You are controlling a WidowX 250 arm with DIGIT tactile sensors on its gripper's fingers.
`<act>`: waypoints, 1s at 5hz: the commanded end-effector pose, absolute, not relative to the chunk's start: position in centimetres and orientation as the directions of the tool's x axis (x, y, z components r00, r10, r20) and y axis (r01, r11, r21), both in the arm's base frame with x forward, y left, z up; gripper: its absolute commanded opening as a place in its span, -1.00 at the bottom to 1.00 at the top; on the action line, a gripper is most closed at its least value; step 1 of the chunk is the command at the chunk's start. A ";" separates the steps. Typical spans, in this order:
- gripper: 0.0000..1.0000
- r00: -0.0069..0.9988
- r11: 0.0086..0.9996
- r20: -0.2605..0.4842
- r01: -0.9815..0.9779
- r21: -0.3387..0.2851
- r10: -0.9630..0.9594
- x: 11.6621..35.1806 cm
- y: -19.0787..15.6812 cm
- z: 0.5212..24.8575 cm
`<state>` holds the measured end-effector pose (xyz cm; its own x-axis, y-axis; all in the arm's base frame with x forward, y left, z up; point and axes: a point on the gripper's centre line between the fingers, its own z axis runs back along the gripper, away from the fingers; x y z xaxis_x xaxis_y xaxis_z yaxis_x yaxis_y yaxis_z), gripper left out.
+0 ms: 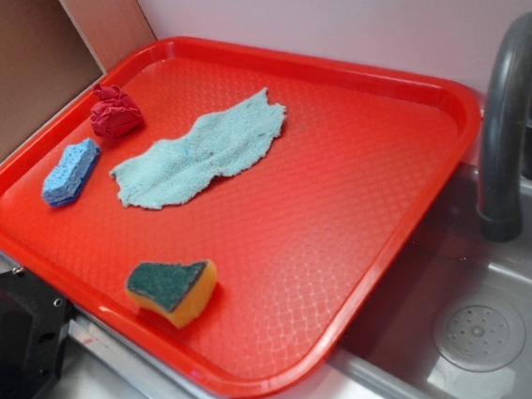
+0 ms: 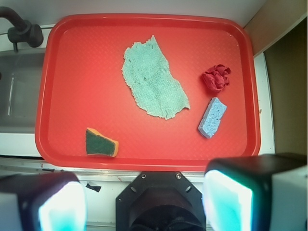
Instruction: Grab the blue sponge.
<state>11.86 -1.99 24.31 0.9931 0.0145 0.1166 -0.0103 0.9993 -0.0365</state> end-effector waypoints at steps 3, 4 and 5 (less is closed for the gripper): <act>1.00 0.877 0.905 0.226 -0.420 -0.068 0.424 13.3 2.9 20.3; 1.00 0.729 0.778 0.324 -0.627 -0.039 0.603 13.6 6.2 17.4; 1.00 0.638 0.699 0.378 -0.714 -0.035 0.671 13.3 7.4 15.0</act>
